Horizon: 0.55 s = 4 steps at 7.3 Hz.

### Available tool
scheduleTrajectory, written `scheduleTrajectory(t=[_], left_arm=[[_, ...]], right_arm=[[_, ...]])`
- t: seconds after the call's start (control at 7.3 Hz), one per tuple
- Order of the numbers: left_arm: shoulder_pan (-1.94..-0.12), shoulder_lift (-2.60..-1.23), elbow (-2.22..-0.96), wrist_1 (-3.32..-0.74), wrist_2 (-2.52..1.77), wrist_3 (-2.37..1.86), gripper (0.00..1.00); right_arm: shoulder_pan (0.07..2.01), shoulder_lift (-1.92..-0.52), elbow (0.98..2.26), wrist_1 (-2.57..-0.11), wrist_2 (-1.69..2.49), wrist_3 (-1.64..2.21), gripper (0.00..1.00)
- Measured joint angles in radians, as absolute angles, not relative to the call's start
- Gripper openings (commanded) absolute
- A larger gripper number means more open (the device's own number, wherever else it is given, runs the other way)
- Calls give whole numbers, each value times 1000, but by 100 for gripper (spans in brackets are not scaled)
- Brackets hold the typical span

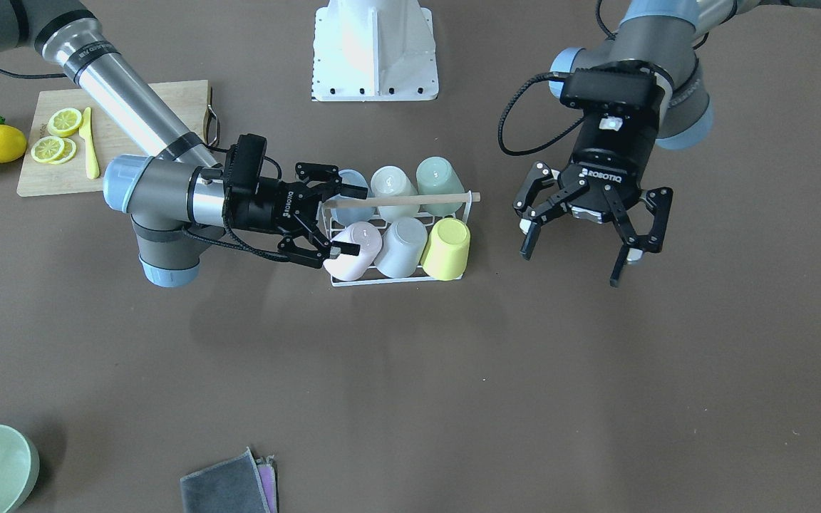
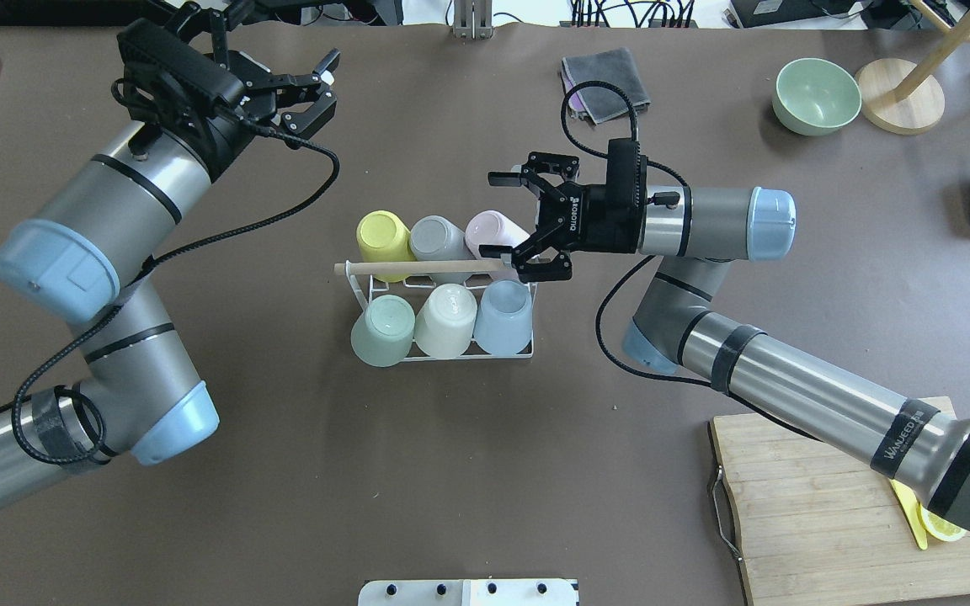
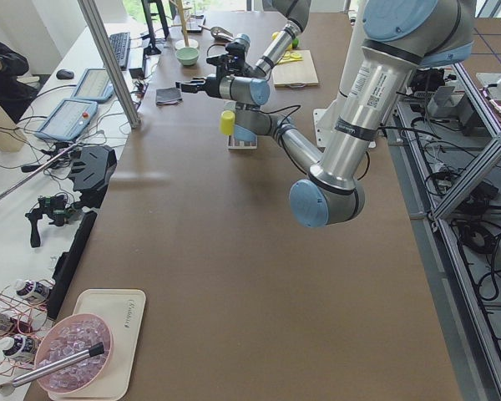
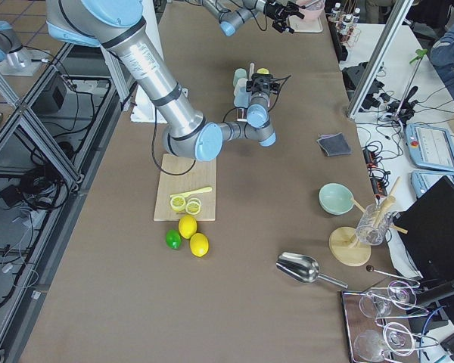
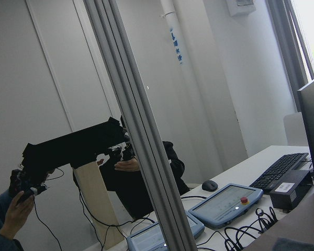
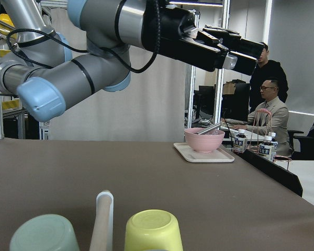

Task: Place cup on cup holder

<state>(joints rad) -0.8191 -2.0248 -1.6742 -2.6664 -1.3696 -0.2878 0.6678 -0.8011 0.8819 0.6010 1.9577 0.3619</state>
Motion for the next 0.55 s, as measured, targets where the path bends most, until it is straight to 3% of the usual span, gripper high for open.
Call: scheduleTrajectory(t=[0.55], left_arm=[[-1005,-2044,-1537,-2305,-1804,-348,98]], right_arm=[[742,-808,927,494,2048,362,100]])
